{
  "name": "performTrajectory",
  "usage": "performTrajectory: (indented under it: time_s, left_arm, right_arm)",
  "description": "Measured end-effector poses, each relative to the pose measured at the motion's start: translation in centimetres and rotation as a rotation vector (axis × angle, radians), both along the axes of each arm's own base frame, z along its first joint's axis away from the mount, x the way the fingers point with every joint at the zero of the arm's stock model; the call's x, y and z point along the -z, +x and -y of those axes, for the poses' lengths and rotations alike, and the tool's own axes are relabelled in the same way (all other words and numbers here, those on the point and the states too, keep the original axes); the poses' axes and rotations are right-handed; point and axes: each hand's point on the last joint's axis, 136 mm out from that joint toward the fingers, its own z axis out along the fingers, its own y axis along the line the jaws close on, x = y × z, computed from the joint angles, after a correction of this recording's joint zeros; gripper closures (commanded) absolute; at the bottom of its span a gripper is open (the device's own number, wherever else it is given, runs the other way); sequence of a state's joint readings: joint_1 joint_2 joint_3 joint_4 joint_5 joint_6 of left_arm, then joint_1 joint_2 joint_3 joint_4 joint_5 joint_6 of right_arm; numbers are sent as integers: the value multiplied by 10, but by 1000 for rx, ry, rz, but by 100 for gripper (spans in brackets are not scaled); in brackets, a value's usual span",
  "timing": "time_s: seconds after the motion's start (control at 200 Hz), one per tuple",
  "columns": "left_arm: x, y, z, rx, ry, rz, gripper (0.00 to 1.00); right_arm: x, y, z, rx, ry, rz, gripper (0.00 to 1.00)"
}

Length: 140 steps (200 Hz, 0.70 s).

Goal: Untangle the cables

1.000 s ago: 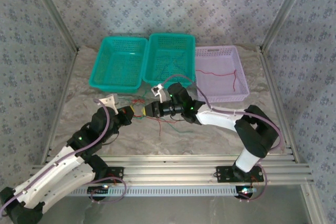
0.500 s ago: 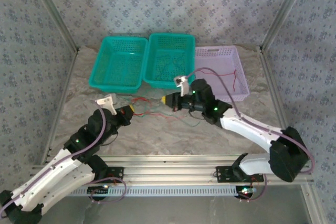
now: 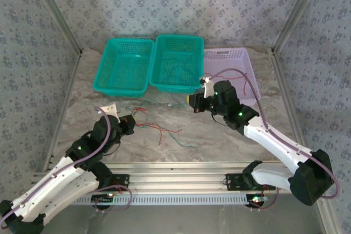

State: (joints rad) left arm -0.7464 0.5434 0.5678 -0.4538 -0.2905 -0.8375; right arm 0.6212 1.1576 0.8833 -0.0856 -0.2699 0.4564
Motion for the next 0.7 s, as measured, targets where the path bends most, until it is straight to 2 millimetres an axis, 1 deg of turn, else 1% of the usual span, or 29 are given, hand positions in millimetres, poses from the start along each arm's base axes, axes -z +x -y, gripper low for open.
performTrajectory:
  time_s: [0.045,0.115,0.21,0.275,0.31,0.375,0.445,0.51,0.58,0.59,0.615,0.7]
  left_arm:
    - [0,0,-2,-8,8,5,100]
    - [1,0,-7,-18,33,9,100]
    - [1,0,-14,-36,69,18,100]
    - [-2,1,-18,-48,89,29,100]
    - [-3,1,-20,-55,98,32,100]
    - [-5,1,-24,-67,109,41,100]
    - [-7,1,-27,-78,119,50,100]
    - [-6,1,-30,-87,130,53,100]
    - [-5,1,-32,-91,146,50,100]
    - [-5,1,-33,-92,148,50,100]
    - [-4,0,-33,-92,151,49,100]
    - [-4,0,-34,-95,162,50,100]
  right_arm:
    - [-7,5,-6,-16,-12,-3,100]
    - [-23,20,-21,-44,-31,-16,100]
    - [-47,51,-51,-83,-40,-16,100]
    - [-55,68,-70,-102,-48,-23,100]
    - [-57,76,-82,-121,-54,-34,100]
    - [-57,87,-105,-162,-69,-57,100]
    - [-56,99,-136,-214,-80,-73,100]
    - [-52,108,-162,-256,-88,-89,100]
    - [-44,115,-187,-302,-89,-107,100]
    - [-40,116,-190,-309,-90,-113,100]
    - [-38,118,-196,-318,-90,-118,100]
    - [-18,124,-216,-354,-80,-150,100]
